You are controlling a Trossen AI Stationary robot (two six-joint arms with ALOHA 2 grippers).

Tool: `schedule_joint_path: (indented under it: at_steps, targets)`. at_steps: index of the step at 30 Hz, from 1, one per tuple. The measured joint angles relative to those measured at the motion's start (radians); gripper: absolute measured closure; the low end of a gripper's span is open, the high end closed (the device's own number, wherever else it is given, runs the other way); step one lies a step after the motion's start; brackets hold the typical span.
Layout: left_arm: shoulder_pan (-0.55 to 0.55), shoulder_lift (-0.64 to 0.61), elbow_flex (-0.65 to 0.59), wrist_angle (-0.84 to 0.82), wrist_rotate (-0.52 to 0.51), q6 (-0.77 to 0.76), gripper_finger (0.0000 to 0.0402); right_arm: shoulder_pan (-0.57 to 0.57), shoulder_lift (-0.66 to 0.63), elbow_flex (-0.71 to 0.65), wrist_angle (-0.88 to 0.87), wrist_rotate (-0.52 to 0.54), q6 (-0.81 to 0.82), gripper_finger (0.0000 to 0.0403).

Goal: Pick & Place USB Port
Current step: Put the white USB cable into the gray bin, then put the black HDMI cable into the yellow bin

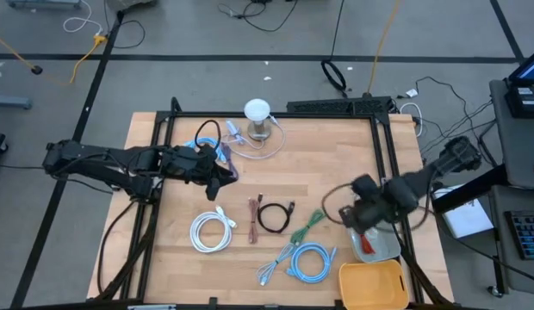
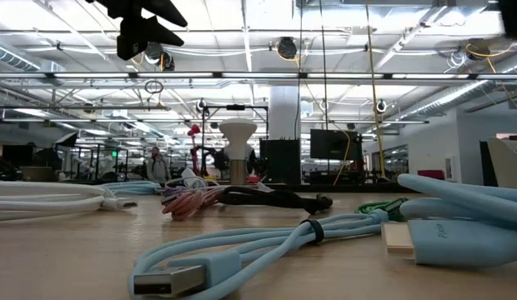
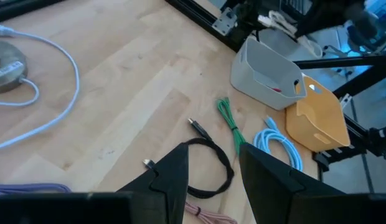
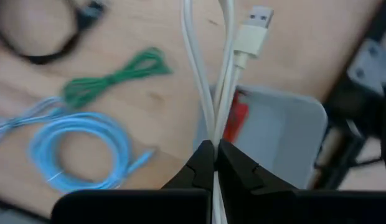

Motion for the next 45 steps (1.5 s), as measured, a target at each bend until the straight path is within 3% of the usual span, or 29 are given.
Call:
schedule_joint_path:
  at_steps: [4, 9, 19, 30, 38, 41, 45]
  targets:
    - [0.035, 0.000, 0.000, -0.001, 0.052, 0.012, 0.0257, 0.108, 0.001, -0.133, 0.057, -0.078, 0.170, 0.0402]
    - [0.064, 0.000, 0.000, -0.001, 0.108, 0.011, 0.0257, 0.167, -0.003, -0.238, 0.166, -0.098, 0.275, 0.0402]
    - [0.076, 0.000, 0.000, 0.000, 0.134, -0.009, 0.0257, 0.184, -0.003, -0.358, 0.234, -0.153, 0.264, 0.0399]
    - [0.077, 0.000, 0.000, 0.000, 0.134, -0.007, 0.0257, 0.184, -0.003, -0.365, 0.227, -0.150, 0.178, 0.0341]
    - [0.077, 0.000, 0.000, -0.001, 0.134, -0.003, 0.0257, 0.183, -0.017, -0.365, 0.183, -0.150, 0.207, 0.0310]
    - [0.077, 0.000, 0.000, -0.001, 0.134, -0.004, 0.0257, 0.184, -0.060, -0.365, 0.173, -0.101, 0.240, 0.0308]
    - [0.077, 0.000, 0.000, 0.000, 0.134, -0.003, 0.0256, 0.174, -0.150, -0.349, 0.169, 0.105, 0.280, 0.0313]
